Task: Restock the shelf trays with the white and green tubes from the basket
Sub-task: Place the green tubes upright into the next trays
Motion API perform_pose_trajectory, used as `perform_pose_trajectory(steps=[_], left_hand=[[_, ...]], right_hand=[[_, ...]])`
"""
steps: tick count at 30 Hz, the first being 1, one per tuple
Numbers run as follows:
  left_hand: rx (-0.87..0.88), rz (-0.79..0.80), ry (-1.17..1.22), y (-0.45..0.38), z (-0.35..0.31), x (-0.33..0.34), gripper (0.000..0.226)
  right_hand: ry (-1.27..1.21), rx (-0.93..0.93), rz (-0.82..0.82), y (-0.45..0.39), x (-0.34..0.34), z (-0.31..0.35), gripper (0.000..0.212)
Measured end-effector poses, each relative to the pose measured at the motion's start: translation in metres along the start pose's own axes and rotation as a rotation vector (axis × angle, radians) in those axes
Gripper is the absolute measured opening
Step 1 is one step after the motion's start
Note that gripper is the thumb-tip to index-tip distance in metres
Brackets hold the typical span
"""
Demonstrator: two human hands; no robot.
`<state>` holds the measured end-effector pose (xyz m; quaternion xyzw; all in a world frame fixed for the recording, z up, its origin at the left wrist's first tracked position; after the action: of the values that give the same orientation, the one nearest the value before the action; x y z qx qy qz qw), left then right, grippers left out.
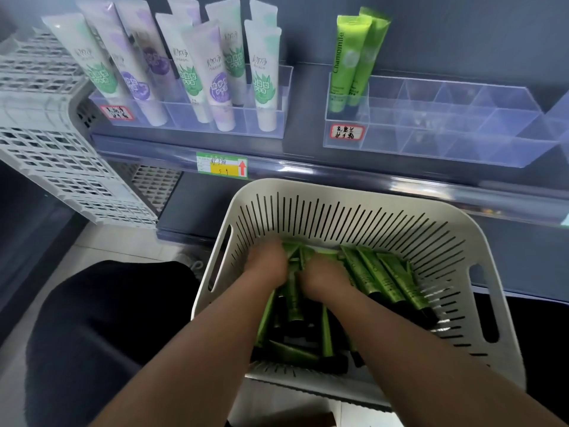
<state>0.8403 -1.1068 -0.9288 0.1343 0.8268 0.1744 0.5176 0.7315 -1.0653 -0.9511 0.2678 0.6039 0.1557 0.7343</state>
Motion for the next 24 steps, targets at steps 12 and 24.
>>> perform_pose_trajectory(steps=[12, 24], left_hand=[[0.065, 0.038, 0.329, 0.02, -0.011, -0.024, 0.034], [0.043, -0.179, 0.291, 0.057, -0.001, -0.073, 0.035]], right_hand=[[-0.382, -0.044, -0.199, 0.005, -0.034, 0.001, 0.015], [-0.181, -0.047, -0.066, 0.008, -0.008, 0.01, 0.04]])
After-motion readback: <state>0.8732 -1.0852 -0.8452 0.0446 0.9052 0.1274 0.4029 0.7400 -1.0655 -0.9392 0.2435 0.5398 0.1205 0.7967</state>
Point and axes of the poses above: each hand's wrist, its own y-axis away from the middle knuckle, its own x-axis out of the palm, z = x × y, the point moved 6 cm from there along -y, towards the middle knuckle, and after that the axes turned 5 degrees about y, right-handed, at the moved point
